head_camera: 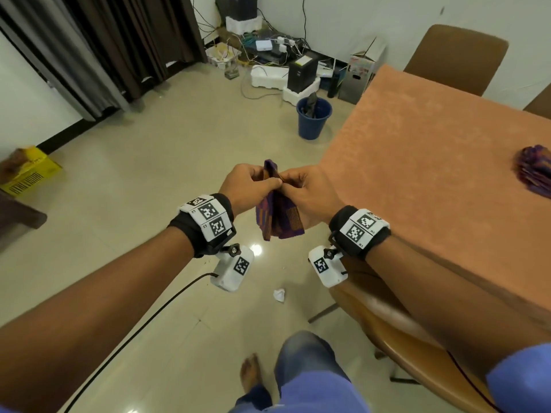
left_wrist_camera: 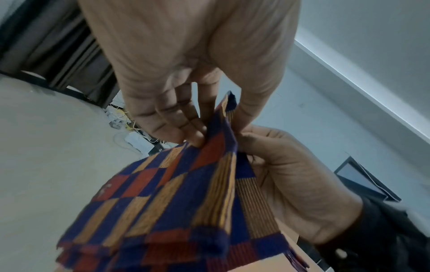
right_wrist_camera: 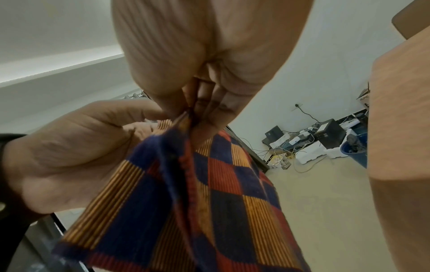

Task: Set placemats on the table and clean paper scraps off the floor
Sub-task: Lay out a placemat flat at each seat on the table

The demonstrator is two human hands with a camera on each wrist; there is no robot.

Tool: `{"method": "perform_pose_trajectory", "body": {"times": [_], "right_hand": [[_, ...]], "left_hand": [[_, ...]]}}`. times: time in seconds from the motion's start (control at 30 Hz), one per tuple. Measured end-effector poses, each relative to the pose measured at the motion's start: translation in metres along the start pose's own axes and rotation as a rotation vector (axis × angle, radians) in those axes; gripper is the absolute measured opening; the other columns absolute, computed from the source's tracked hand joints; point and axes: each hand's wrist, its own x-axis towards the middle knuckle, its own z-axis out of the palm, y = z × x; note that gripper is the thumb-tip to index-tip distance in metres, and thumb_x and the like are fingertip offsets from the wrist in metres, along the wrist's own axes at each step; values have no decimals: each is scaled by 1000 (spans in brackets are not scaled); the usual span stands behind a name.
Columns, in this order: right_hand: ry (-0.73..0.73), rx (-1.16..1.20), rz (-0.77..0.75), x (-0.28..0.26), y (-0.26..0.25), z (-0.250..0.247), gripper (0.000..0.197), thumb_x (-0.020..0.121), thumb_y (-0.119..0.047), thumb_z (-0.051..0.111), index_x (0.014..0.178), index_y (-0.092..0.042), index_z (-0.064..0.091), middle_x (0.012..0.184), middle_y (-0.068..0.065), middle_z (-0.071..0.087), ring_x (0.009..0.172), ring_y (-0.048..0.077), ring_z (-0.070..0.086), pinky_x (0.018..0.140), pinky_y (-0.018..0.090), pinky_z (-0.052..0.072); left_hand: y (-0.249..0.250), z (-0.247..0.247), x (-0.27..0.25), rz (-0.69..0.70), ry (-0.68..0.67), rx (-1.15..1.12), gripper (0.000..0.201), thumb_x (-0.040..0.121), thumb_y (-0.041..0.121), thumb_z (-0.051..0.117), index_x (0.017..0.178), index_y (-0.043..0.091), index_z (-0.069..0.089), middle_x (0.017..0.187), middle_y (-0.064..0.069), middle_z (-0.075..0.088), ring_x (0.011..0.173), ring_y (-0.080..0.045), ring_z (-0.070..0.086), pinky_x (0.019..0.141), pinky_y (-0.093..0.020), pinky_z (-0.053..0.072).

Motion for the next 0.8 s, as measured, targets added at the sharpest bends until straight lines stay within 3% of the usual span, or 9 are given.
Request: {"method": "perform_pose_trajectory", "body": {"times": [0.1, 0.2, 0.3, 0.4, 0.5, 0.6, 0.67, 0.73, 0.8], "right_hand": [[0, -119, 19, 20, 5, -9, 18, 92, -15, 60, 100, -18, 75, 90, -2, 75, 81, 12, 67, 76, 22, 52], [18, -326, 58, 38, 23, -46, 22, 92, -17, 57, 107, -19, 73, 99, -2, 74, 87, 13, 64, 83, 28, 50], [-19, -424, 115, 44, 46, -105, 20, 92, -14, 57, 104, -17, 74, 96, 2, 73, 82, 14, 61, 76, 27, 48], [-41, -481, 173, 46, 67, -172, 17, 93, -14, 60, 102, -13, 74, 94, 2, 73, 82, 17, 63, 72, 24, 48], [46, -571, 263, 49, 89, -248, 19, 92, -12, 62, 107, -14, 73, 93, -5, 68, 81, 13, 57, 65, 17, 39], [122, -666, 369, 49, 110, -314, 30, 86, -4, 60, 108, -19, 73, 99, -3, 70, 88, 18, 62, 77, 28, 47], [225, -718, 436, 44, 114, -349, 33, 80, -9, 57, 106, -21, 73, 104, 4, 73, 94, 27, 65, 82, 38, 53], [352, -768, 456, 35, 108, -370, 38, 75, -24, 49, 103, -19, 74, 102, 8, 73, 94, 32, 64, 80, 42, 54], [469, -828, 462, 21, 107, -382, 37, 75, -25, 50, 102, -16, 75, 99, 9, 72, 90, 33, 63, 77, 41, 52]], "left_hand": [[-7, -6, 27, 59, 34, 272, 13, 84, 16, 60, 85, 9, 71, 84, -12, 72, 84, -29, 66, 75, -35, 54], [-6, -6, 57, 139, -13, 519, 17, 81, 20, 58, 86, 14, 72, 78, -8, 70, 78, -30, 63, 69, -35, 52], [8, 5, 93, 268, -116, 711, 24, 83, 19, 57, 99, 24, 75, 84, -5, 65, 83, -30, 61, 70, -32, 47], [38, 28, 145, 404, -152, 837, 26, 87, 21, 54, 103, 26, 74, 85, 1, 53, 88, -29, 58, 69, -34, 45], [86, 65, 209, 512, -178, 876, 23, 88, 20, 55, 99, 23, 75, 84, 0, 53, 88, -32, 58, 67, -35, 44], [134, 99, 266, 650, -139, 826, 25, 86, 17, 55, 97, 22, 76, 91, -8, 62, 88, -36, 57, 72, -43, 50], [164, 127, 297, 768, -130, 812, 27, 83, 12, 56, 97, 19, 78, 91, -15, 63, 89, -39, 55, 75, -44, 49], [188, 153, 323, 811, -87, 762, 24, 81, 8, 60, 97, 15, 77, 94, -19, 60, 91, -40, 53, 77, -42, 46], [207, 176, 348, 809, -44, 689, 23, 79, 5, 62, 94, 14, 78, 97, -16, 55, 92, -38, 50, 76, -41, 44]]}}
